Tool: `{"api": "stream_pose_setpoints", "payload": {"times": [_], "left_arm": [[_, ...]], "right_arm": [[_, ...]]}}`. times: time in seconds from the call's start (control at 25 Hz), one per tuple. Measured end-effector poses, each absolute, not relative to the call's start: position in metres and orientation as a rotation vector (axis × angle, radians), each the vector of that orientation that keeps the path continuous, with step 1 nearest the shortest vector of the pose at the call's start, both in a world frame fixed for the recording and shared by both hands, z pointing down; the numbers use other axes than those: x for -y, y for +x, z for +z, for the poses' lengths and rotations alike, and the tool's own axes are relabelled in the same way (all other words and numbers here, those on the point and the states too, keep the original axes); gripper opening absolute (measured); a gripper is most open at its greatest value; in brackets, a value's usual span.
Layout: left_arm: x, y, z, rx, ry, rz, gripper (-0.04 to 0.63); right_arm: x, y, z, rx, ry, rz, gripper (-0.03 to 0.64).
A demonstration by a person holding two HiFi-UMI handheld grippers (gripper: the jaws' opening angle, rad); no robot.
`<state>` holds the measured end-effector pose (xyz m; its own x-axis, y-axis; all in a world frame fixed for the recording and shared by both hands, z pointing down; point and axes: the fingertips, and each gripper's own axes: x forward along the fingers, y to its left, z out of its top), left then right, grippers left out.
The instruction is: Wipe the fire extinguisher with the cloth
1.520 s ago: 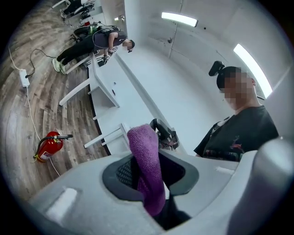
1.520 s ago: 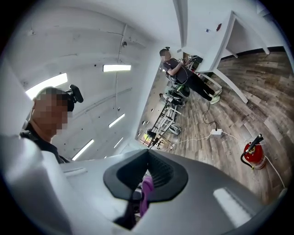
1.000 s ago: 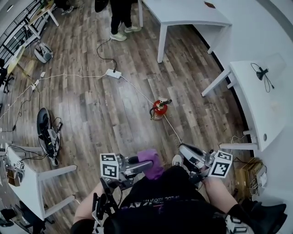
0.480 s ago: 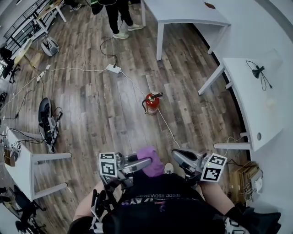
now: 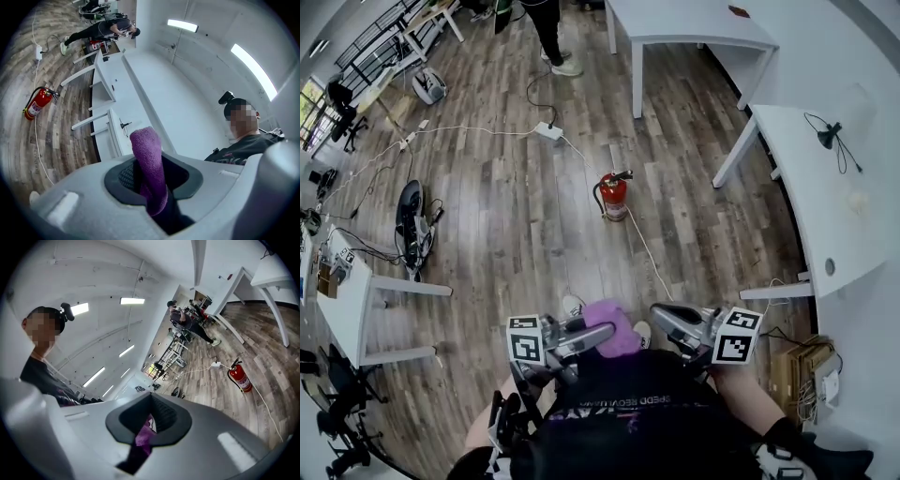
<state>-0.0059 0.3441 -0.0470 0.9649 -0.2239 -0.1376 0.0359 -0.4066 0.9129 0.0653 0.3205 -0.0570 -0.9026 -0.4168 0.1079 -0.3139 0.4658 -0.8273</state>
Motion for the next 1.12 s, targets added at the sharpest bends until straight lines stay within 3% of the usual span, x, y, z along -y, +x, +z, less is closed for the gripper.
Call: {"api": "stream_pose_setpoints", "payload": {"times": [0.72, 1.12], "left_arm": [[-0.37, -0.03, -0.061, 0.287, 1.987, -0.373, 0.089], [-0.366, -0.009, -0.051, 0.246, 1.979, -0.309, 0.089]], "right_arm": [[-0.353, 0.05, -0.072, -2.695, -0.464, -1.431, 0.002], [-0.352, 0.062, -0.059, -2.663, -0.484, -1.482, 0.002]]}}
